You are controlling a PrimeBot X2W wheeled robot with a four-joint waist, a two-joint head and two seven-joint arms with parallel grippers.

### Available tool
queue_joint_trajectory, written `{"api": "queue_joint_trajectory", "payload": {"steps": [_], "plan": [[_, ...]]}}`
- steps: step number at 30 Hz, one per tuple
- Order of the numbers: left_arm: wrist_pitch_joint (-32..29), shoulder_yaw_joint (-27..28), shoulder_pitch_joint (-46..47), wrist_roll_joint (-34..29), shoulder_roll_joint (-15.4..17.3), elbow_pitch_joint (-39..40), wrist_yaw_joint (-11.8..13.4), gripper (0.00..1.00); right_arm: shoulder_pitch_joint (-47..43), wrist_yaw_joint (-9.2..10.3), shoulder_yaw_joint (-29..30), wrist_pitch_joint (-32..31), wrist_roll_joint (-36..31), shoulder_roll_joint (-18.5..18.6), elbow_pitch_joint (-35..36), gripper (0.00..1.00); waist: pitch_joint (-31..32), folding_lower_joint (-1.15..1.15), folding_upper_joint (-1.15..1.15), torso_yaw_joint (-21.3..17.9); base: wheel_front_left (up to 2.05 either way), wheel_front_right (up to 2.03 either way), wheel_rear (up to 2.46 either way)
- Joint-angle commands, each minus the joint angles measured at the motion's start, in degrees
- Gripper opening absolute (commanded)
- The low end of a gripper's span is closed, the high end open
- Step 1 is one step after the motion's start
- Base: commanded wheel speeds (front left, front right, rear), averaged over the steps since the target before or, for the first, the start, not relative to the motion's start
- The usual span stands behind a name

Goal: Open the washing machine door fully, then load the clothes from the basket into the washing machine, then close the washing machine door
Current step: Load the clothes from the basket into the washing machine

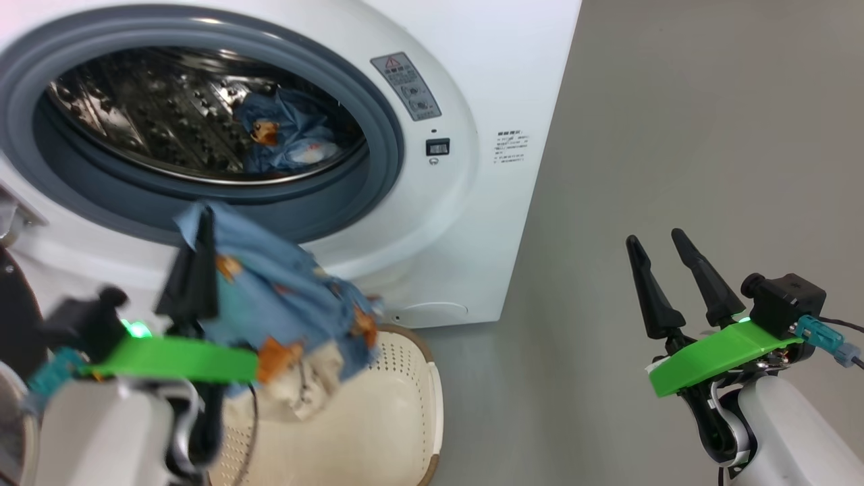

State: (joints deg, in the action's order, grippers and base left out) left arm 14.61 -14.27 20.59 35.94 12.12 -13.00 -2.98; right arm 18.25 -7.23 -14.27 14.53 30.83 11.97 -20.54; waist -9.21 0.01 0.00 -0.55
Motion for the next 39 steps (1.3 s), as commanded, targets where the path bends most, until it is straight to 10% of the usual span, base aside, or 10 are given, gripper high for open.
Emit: {"api": "queue_joint_trajectory", "payload": {"steps": [1, 39], "plan": [[0.24, 2.79, 3.97, -0.06, 1.77, 0.33, -0.03, 0.0, 0.78, -0.25, -1.15, 0.47, 0.11, 0.75, 1.49, 1.0, -0.7, -0.01, 0.0, -0.2, 0.0, 0.0, 0.0], [0.39, 4.96, 48.44, -8.69, 10.02, -43.63, -4.47, 0.0, 9.03, -0.25, -2.08, 0.47, -3.78, -0.28, 6.06, 1.0, -28.26, -0.01, 0.0, -11.94, 0.0, 0.0, 0.0]]}}
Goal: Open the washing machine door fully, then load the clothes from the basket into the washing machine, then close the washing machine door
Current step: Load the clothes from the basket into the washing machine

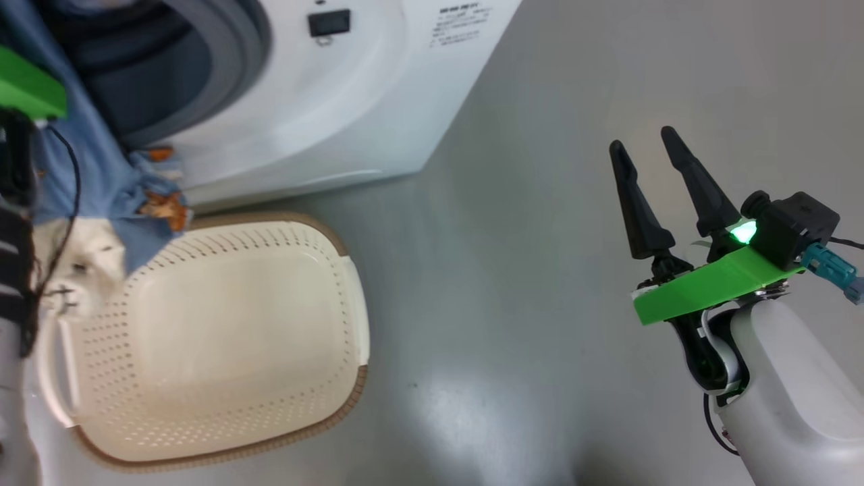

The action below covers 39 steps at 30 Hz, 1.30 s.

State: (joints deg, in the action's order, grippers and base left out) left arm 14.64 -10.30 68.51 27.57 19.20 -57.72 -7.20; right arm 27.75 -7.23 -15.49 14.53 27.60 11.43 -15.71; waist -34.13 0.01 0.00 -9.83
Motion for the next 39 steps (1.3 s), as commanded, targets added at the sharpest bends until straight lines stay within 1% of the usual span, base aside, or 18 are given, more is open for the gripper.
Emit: {"api": "queue_joint_trajectory", "payload": {"steps": [1, 4, 6, 9, 12, 15, 17, 18, 19, 20, 23, 25, 28, 33, 39], "plan": [[0.36, 0.54, 1.44, -0.95, 3.28, 0.96, -0.26, 0.0, -0.41, -0.25, -0.95, 0.47, -0.64, 0.1, 1.35, 1.0, -3.81, -0.01, 0.0, -3.02, 0.0, 0.0, 0.0], [0.36, 0.52, 4.23, -2.71, 4.32, 2.7, -0.26, 0.0, -0.36, -0.25, -1.01, 0.47, -0.82, -0.21, 1.67, 1.0, -5.11, -0.01, 0.0, -3.84, 0.0, 0.0, 0.0], [0.36, 1.68, 5.91, -4.27, 4.83, 6.72, 0.15, 0.0, -0.29, -0.25, -0.9, 0.47, -0.93, -0.3, 1.93, 1.0, -6.04, -0.01, 0.0, -4.09, 0.0, 0.0, 0.0], [0.36, 5.32, 6.53, -6.44, 4.72, 14.09, 1.2, 0.0, -0.22, -0.25, -0.76, 0.47, -1.15, -0.54, 2.16, 1.0, -6.99, -0.01, 0.0, -4.23, 0.0, 0.0, 0.0], [0.36, 9.19, 5.25, -8.7, 3.83, 19.31, 1.69, 0.0, -0.08, -0.25, -0.84, 0.47, -1.42, -0.96, 2.13, 1.0, -7.44, -0.01, 0.0, -4.36, 0.0, 0.0, 0.0], [0.36, 11.67, 3.61, -10.43, 2.47, 20.11, 1.47, 0.0, 0.1, -0.25, -1.01, 0.47, -1.54, -1.22, 1.87, 1.0, -7.43, -0.01, 0.0, -4.25, 0.0, 0.0, 0.0], [0.36, 12.66, 2.97, -11.09, 1.73, 18.27, 1.28, 0.0, 0.21, -0.25, -1.19, 0.47, -1.54, -1.28, 1.67, 1.0, -7.32, -0.01, 0.0, -4.1, 0.0, 0.0, 0.0], [0.36, 13.15, 2.94, -11.28, 1.42, 17.22, 1.19, 0.39, 0.26, -0.25, -1.28, 0.47, -1.53, -1.29, 1.58, 1.0, -7.27, -0.01, 0.0, -4.0, 0.0, 0.0, 0.0], [0.36, 13.46, 2.98, -11.65, 1.24, 16.24, 1.12, 0.9, 0.33, -0.25, -1.36, 0.47, -1.5, -1.29, 1.5, 1.0, -7.2, -0.01, 0.0, -3.91, 0.0, 0.0, 0.0], [0.36, 13.59, 2.91, -11.88, 1.03, 14.49, 1.03, 1.0, 0.4, -0.25, -1.44, 0.47, -1.47, -1.3, 1.37, 1.0, -7.04, -0.01, 0.0, -3.84, 0.0, 0.0, 0.0], [0.09, 12.43, 3.37, -12.4, 0.7, 5.7, 0.69, 1.0, 0.5, -0.25, -1.72, 0.47, -1.22, -1.47, 0.86, 1.0, -6.11, -0.01, 0.0, -3.58, 0.0, 0.0, 0.0], [-1.8, 11.7, 4.38, -12.41, 0.51, -0.04, 0.58, 1.0, 0.52, -0.25, -1.93, 0.47, -1.07, -1.55, 0.58, 1.0, -5.3, -0.01, 0.0, -3.36, 0.0, 0.0, 0.0], [-3.84, 10.97, 5.82, -12.04, -0.01, -5.64, 0.36, 1.0, 0.63, -0.25, -2.23, 0.47, -0.86, -1.69, 0.27, 1.0, -4.22, -0.01, 0.0, -3.0, 0.0, 0.0, 0.0], [-1.62, 9.82, 6.49, -11.72, -0.01, -9.22, -0.02, 1.0, 1.42, -0.25, -2.99, 0.47, -0.39, -1.9, -0.32, 1.0, -2.83, -0.01, 0.0, -2.45, 0.0, 0.0, 0.0], [0.23, 8.93, 3.72, -10.99, -0.78, -8.42, -0.22, 1.0, 1.41, -0.25, -3.15, 0.47, -0.07, -1.74, -1.17, 1.0, -0.2, -0.01, 0.0, -1.35, 0.0, 0.0, 0.0]]}}
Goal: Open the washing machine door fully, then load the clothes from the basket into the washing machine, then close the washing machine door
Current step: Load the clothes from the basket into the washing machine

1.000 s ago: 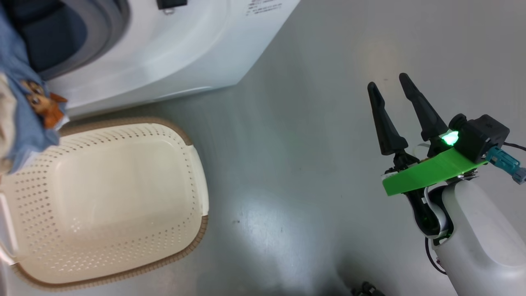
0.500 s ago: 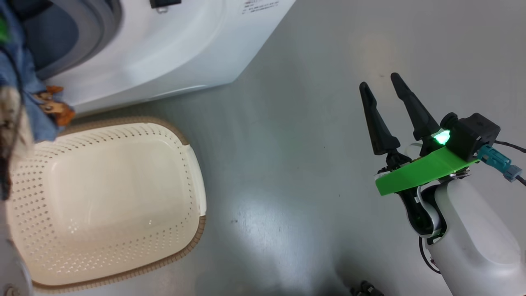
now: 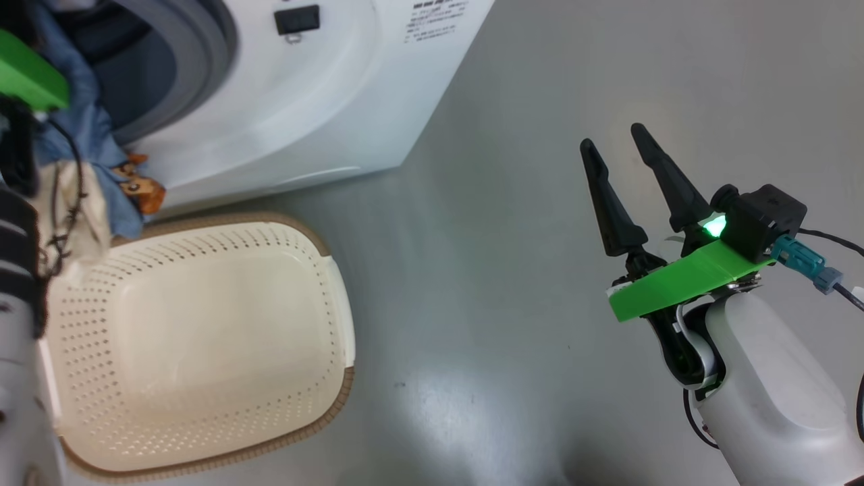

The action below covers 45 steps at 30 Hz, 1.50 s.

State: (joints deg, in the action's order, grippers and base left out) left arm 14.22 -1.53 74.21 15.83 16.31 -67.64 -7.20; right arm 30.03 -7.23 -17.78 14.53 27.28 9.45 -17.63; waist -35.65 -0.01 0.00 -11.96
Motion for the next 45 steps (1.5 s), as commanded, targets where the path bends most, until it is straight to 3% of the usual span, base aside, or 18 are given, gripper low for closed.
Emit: {"api": "queue_joint_trajectory", "payload": {"steps": [1, 11, 19, 25, 45], "plan": [[0.7, 0.14, -2.7, 0.99, 1.97, 2.13, -0.24, 1.0, -0.91, -0.25, -0.92, 0.47, 0.35, 0.29, 0.6, 1.0, 1.83, 0.01, 0.0, 0.94, 0.0, 0.0, 0.0], [0.76, 0.02, -12.08, 3.8, 0.3, 10.09, -0.27, 1.0, -2.02, -0.25, -1.15, 0.47, 1.16, 0.98, -0.63, 1.0, 7.07, 0.01, 0.0, 3.08, 0.0, 0.0, 0.0], [0.77, -4.45, -16.93, 7.95, -0.78, 9.27, -0.28, 1.0, -3.13, -0.25, -1.66, 0.47, 2.14, 1.34, -1.62, 1.0, 10.97, 0.01, 0.0, 4.8, 0.0, 0.0, 0.0], [0.77, -6.36, -22.62, 10.4, -0.09, 13.48, -0.28, 1.0, -4.24, -0.25, -1.58, 0.47, 2.88, 1.29, -2.16, 1.0, 14.45, 0.01, 0.0, 5.55, 0.0, 0.0, 0.0], [0.77, -3.5, -45.44, 8.36, -3.18, 35.72, -0.28, 1.0, -9.23, -0.25, 1.72, 0.47, 3.19, 4.21, -1.3, 1.0, 24.12, 0.01, 0.0, 10.59, 0.0, 0.0, 0.0]]}}
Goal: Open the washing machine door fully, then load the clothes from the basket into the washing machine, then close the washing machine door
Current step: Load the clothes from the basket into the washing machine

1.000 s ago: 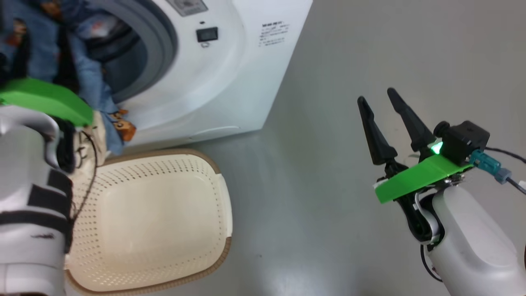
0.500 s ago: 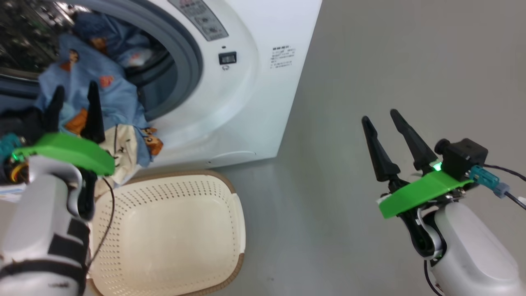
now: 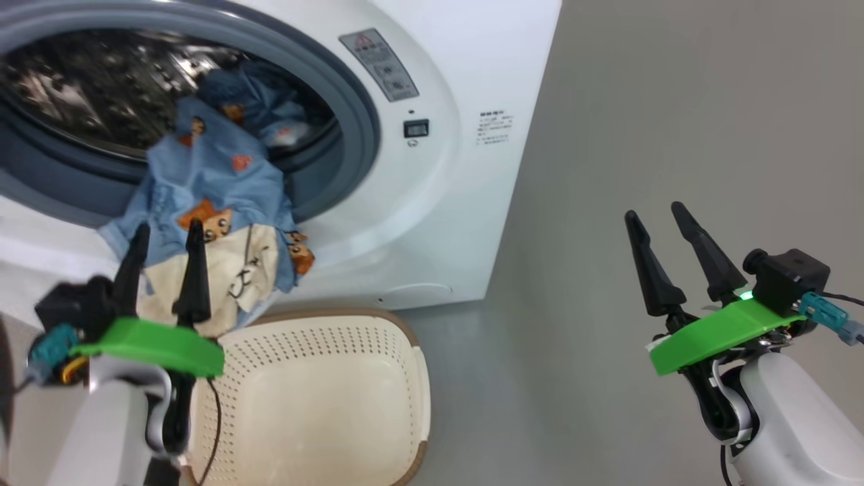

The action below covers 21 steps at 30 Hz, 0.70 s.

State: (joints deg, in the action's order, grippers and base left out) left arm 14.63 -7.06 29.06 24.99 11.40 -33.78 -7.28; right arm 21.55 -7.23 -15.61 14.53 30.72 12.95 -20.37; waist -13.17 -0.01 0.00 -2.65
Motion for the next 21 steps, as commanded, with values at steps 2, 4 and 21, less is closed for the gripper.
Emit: {"api": "queue_joint_trajectory", "payload": {"steps": [2, 4, 21], "plan": [[0.37, 2.19, -1.3, -0.92, 1.64, 2.65, -0.21, 1.0, -0.97, -0.25, -0.38, 0.47, -0.25, 0.85, 1.49, 1.0, 2.05, 0.01, 0.0, 1.49, 0.0, 0.0, 0.0], [0.37, 2.7, -3.15, -0.94, 1.42, 4.15, -0.21, 1.0, -1.43, -0.25, -0.36, 0.47, -0.24, 1.1, 1.55, 1.0, 2.79, 0.01, 0.0, 1.8, 0.0, 0.0, 0.0], [0.37, 6.92, -13.99, -4.39, -1.89, 13.49, -0.15, 1.0, -4.8, -0.25, 0.13, 0.47, 0.22, 1.59, 1.84, 1.0, 6.01, 0.01, 0.0, 2.71, 0.0, 0.0, 0.0]]}}
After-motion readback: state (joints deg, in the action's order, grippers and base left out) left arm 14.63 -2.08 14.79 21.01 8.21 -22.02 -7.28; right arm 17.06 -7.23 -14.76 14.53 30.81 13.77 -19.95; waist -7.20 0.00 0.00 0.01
